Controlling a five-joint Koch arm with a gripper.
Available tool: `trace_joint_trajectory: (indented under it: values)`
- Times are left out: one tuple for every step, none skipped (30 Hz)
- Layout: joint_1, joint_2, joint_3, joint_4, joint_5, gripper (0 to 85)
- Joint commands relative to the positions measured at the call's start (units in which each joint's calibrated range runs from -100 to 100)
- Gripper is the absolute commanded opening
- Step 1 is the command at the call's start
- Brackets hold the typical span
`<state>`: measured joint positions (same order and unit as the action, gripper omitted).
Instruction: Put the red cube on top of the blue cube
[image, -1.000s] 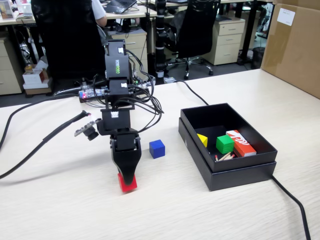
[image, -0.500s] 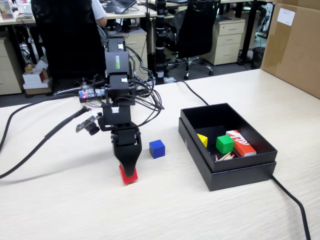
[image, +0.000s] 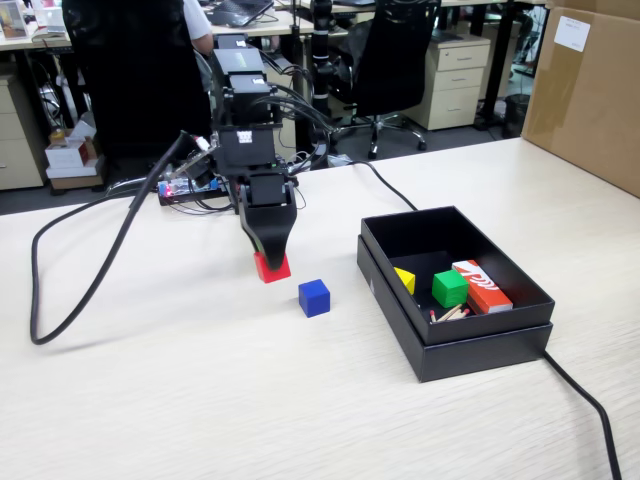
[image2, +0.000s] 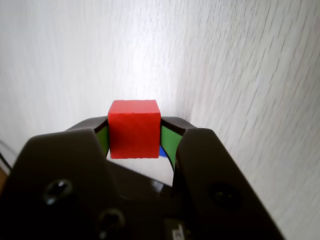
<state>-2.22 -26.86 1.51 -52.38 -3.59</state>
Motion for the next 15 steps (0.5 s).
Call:
trace_joint_trajectory:
  values:
    - [1.07, -7.51, 0.76, -0.36, 1.12, 0.8]
    - [1.71, -8.77, -0.33, -0.36, 1.76, 0.8]
    - [2.1, -9.34, -1.05, -0.36, 2.25, 0.8]
    - [2.44, -9.91, -1.51, -0.36, 2.69, 0.8]
    - [2.69, -10.03, -1.87, -0.36, 3.03, 0.8]
    - [2.88, -10.26, -2.14, -0.36, 3.42, 0.8]
    - [3.08, -10.37, -2.32, -0.36, 3.86, 0.8]
    - [3.37, -10.37, -2.5, -0.36, 4.2, 0.8]
    - [3.66, -10.37, -2.59, -0.36, 4.59, 0.8]
    - [3.96, -10.37, -2.59, -0.36, 5.08, 0.8]
    - [4.35, -10.14, -2.78, -0.36, 5.57, 0.8]
    - [4.4, -10.03, -2.78, -0.36, 5.71, 0.8]
    - [4.49, -9.34, -2.78, -0.28, 5.91, 0.8]
    - [4.54, -9.0, -2.78, -0.19, 5.96, 0.8]
    - [4.59, -8.42, -2.78, -0.02, 6.01, 0.8]
